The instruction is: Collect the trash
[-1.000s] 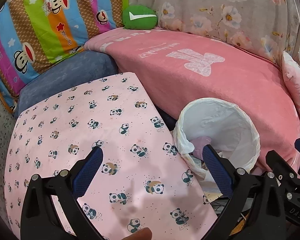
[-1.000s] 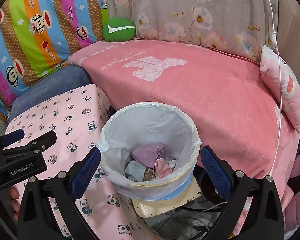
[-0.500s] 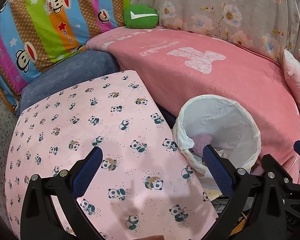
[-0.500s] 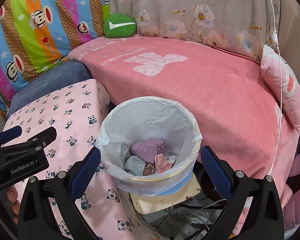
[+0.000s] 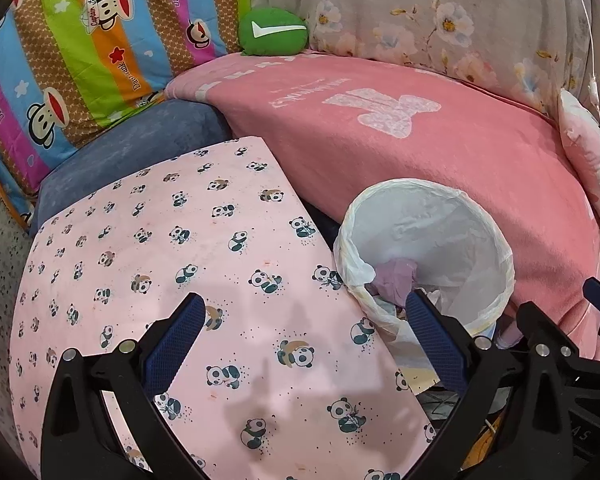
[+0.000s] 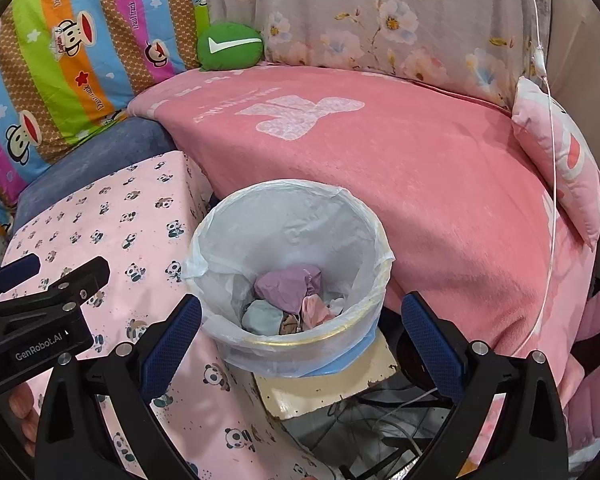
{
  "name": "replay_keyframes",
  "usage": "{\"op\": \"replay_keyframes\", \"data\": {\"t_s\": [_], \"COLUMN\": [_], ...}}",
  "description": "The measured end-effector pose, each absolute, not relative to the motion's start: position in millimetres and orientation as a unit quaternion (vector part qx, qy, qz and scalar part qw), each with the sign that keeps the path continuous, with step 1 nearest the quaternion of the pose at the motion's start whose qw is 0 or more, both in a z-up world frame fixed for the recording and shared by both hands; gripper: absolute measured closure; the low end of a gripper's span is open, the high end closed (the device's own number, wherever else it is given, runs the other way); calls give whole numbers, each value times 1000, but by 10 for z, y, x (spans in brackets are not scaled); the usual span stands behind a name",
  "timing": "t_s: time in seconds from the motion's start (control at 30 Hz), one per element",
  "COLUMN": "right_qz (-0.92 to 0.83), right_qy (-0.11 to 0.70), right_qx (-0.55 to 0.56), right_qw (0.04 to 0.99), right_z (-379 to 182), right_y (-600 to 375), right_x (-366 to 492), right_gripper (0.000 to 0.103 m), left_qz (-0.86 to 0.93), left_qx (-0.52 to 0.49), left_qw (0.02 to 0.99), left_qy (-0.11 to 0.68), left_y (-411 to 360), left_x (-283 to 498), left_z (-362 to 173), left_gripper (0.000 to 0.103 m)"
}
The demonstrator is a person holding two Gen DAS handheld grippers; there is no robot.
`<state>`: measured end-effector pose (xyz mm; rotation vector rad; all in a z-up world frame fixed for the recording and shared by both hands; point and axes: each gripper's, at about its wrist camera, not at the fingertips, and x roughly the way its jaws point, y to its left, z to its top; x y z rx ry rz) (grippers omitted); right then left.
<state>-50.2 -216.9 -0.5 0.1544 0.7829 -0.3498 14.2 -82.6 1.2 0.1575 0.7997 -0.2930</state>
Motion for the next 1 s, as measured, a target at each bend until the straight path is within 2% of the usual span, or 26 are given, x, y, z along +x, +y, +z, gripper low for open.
{"op": "replay_keyframes", "data": {"t_s": [1.0], "right_qz": [-183], "right_qy": [383], "right_qx": [79], "right_qw": [902], "right_z": [-38], "right_y": [-2289], "right_x": [-571], "right_gripper": [4], "left_qz": [-159], "left_qx": [97], "left_qw": [889], "left_qy": [419], "left_y": [-940], "left_x": [110], "left_z": [-133], "left_gripper": [7]}}
